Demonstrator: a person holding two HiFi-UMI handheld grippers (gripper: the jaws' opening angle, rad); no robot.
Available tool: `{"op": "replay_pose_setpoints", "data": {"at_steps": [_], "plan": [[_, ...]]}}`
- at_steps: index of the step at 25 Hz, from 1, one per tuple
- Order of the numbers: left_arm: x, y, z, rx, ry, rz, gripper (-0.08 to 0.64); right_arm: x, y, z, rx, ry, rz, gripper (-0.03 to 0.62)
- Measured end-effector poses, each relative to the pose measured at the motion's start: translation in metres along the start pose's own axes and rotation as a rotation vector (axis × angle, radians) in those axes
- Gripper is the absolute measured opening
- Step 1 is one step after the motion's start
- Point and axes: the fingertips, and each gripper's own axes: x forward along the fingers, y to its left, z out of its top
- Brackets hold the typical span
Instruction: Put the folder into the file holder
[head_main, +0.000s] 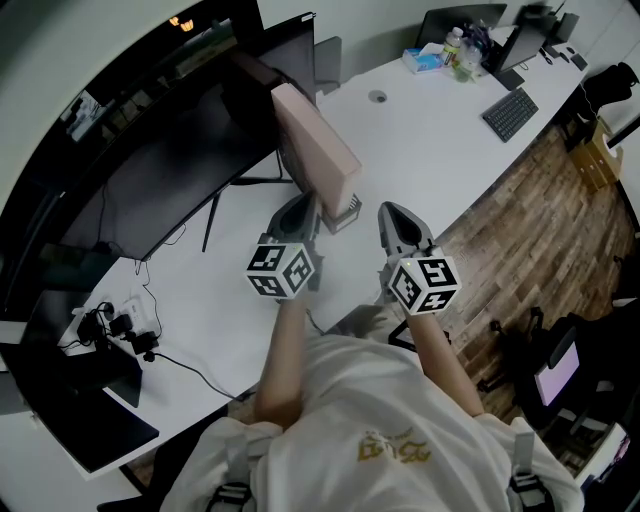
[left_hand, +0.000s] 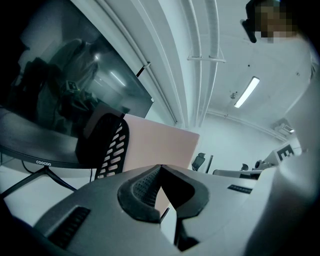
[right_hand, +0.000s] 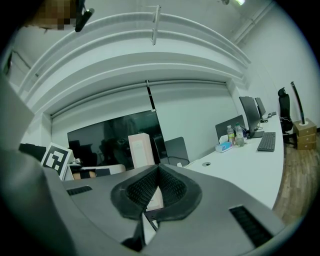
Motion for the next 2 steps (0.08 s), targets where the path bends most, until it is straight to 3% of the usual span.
{"op": "replay_pose_setpoints", "data": {"at_steps": [2], "plan": [[0.0,0.0003,0.0005,-0.008,-0.003,-0.001,0.015,0.0,0.0011,-0.0011,0.0,0.002,0.002,0.009]]}}
